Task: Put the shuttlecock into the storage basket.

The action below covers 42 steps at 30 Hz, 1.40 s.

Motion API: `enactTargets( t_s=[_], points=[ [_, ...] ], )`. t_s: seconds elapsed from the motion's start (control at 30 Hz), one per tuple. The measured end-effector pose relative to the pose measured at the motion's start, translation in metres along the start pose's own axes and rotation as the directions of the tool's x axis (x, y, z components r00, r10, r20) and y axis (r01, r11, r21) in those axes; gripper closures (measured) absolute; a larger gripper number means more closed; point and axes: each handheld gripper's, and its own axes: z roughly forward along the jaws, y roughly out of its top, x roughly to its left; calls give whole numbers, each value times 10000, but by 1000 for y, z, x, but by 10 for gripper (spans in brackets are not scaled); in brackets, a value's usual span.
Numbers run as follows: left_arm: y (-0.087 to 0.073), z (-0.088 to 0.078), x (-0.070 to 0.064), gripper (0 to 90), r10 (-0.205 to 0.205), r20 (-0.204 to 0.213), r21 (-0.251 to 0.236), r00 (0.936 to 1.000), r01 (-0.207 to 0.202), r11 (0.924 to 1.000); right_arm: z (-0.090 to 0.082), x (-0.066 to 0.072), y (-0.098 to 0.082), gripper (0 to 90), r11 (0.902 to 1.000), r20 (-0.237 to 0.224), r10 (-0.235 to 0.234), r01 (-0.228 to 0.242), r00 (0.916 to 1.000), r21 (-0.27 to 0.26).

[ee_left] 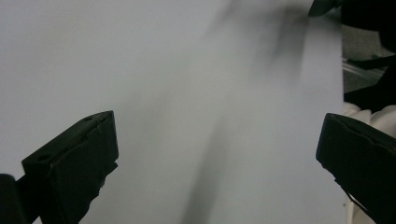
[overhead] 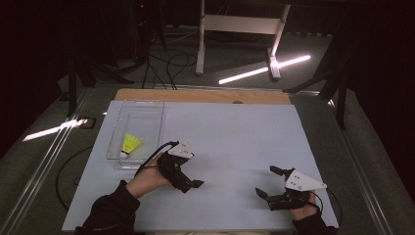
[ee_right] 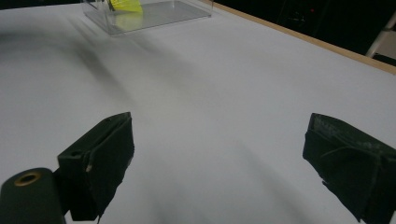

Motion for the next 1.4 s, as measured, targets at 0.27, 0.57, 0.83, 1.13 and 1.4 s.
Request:
enactTargets(
  t_s=[0.27, 0.57, 0.83, 1.13, 1.4],
  points=[
    [-26, -5, -8, 1, -375, 77, -253, 9993, 377, 9990, 0, 0, 0, 89, 10000, -10, -50, 50, 10000, -16],
    [-63, -11, -12, 0, -873, 245, -730, 9959, 889, 9934, 0, 1, 1, 89, 10000, -13, -15, 14, 10000, -15],
    [-90, -16, -6, 0, -1307, 324, -870, 9909, 1331, 9873, 0, 1, 1, 89, 10000, 3, -2, 2, 10000, -19],
    [-114, -27, -5, 1, -1594, 88, -1289, 9872, 1591, 9788, 0, 2, 1, 89, 10000, -19, -46, 46, 10000, 1],
    [-126, -36, -7, 1, -1906, -724, -1502, 9790, 1782, 9725, 0, 2, 1, 89, 10000, -13, 31, -31, 10000, -5]
  ],
)
